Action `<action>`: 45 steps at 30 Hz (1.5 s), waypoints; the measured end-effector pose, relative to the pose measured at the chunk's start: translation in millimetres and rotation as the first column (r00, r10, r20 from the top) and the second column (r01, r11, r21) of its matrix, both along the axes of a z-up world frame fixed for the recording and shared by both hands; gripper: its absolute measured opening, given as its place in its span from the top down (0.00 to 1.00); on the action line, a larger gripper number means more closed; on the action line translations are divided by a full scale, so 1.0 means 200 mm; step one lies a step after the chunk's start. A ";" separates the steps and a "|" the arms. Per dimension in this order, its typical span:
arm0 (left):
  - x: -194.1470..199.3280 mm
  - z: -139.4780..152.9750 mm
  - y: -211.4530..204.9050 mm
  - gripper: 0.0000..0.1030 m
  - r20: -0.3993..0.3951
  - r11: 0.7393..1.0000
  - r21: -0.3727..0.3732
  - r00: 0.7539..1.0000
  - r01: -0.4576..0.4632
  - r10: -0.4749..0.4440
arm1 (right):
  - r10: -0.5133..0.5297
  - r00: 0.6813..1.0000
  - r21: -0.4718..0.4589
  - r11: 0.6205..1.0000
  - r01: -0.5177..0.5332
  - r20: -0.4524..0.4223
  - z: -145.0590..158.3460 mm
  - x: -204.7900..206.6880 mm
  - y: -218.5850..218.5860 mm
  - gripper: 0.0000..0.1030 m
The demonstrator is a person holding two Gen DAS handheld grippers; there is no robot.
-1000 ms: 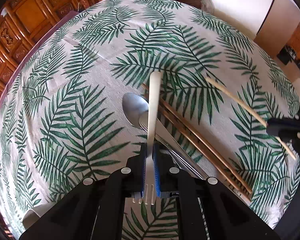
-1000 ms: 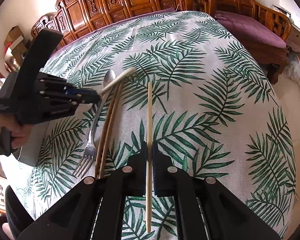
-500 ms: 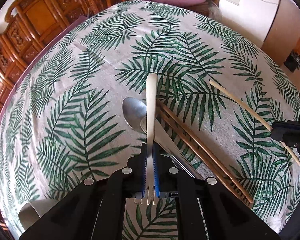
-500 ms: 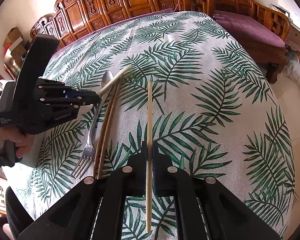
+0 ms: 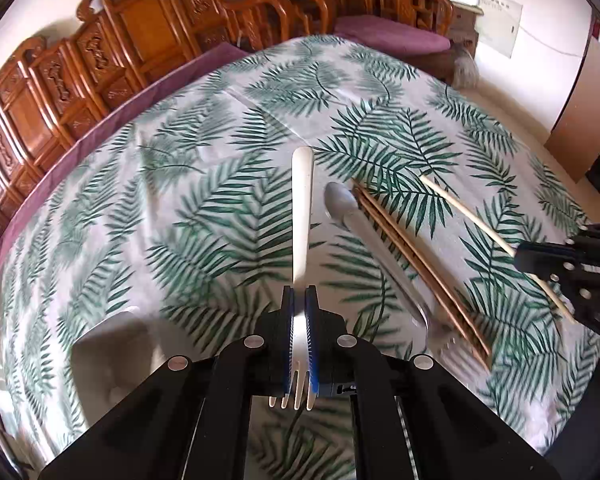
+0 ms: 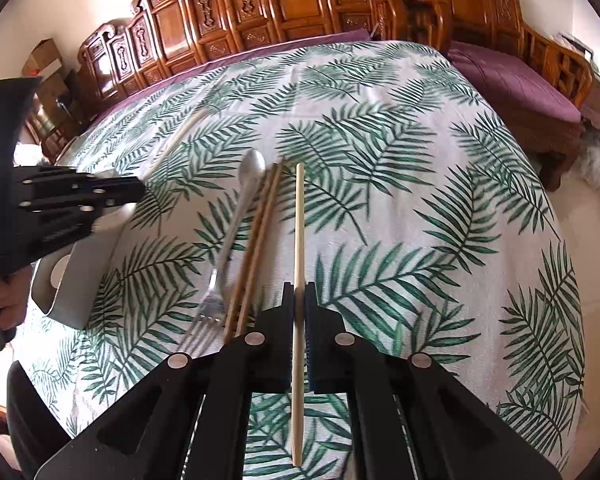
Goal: Organize utensils
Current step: 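Drop the white fork into the grey tray with the left gripper while the right carries the chopstick, then lower the wooden chopstick into the grey tray and open the right gripper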
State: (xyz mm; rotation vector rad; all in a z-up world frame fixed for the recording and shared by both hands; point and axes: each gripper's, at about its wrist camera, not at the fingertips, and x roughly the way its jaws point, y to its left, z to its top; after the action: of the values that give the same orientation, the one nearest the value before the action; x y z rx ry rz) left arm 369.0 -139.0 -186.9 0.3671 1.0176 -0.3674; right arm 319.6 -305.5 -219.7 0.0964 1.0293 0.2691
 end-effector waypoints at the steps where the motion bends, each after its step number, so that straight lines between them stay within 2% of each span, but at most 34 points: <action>1: -0.02 0.02 0.03 0.95 0.007 1.000 -0.004 1.000 -0.004 0.004 | 0.001 1.000 0.000 1.000 -0.001 0.003 0.01 0.00 0.02 0.94; 7: -0.14 0.17 0.24 0.95 0.047 0.999 -0.027 0.998 -0.039 0.040 | 0.029 0.999 -0.003 1.000 -0.029 0.027 0.09 -0.01 0.14 0.94; 11: -0.19 0.20 0.38 0.95 0.056 0.996 -0.038 0.995 -0.084 0.086 | 0.060 0.997 -0.013 0.998 -0.060 0.048 0.15 -0.02 0.26 0.94; 18: -0.28 0.20 0.60 0.95 0.058 0.988 -0.056 0.987 -0.144 0.147 | 0.116 0.991 -0.023 0.993 -0.115 0.070 0.24 -0.04 0.48 0.94; 28: -0.36 0.14 0.82 0.95 0.037 0.972 -0.102 0.975 -0.213 0.218 | 0.209 0.976 -0.017 0.978 -0.208 0.067 0.26 -0.09 0.84 0.94; 30: -0.39 0.13 0.85 0.87 0.041 0.967 -0.114 0.972 -0.226 0.232 | 0.224 0.972 -0.018 0.975 -0.224 0.066 0.26 -0.10 0.90 0.94; 38: -0.56 0.16 0.98 0.69 0.081 0.947 -0.183 0.956 -0.264 0.283 | 0.278 0.959 -0.019 0.961 -0.277 0.053 0.24 -0.12 1.13 0.94; 43: -0.68 0.21 1.06 0.65 0.120 0.929 -0.201 0.933 -0.311 0.339 | 0.295 0.954 -0.014 0.955 -0.295 0.049 0.23 -0.11 1.24 0.94; 45: -0.73 0.24 1.10 0.52 0.142 0.922 -0.213 0.923 -0.323 0.357 | 0.300 0.953 -0.011 0.954 -0.299 0.049 0.23 -0.10 1.28 0.94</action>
State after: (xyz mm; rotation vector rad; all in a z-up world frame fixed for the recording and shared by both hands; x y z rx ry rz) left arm 223.6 80.7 -139.7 0.0470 0.8433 -0.1087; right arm 299.5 -50.1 -173.7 -0.0711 0.9931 0.5436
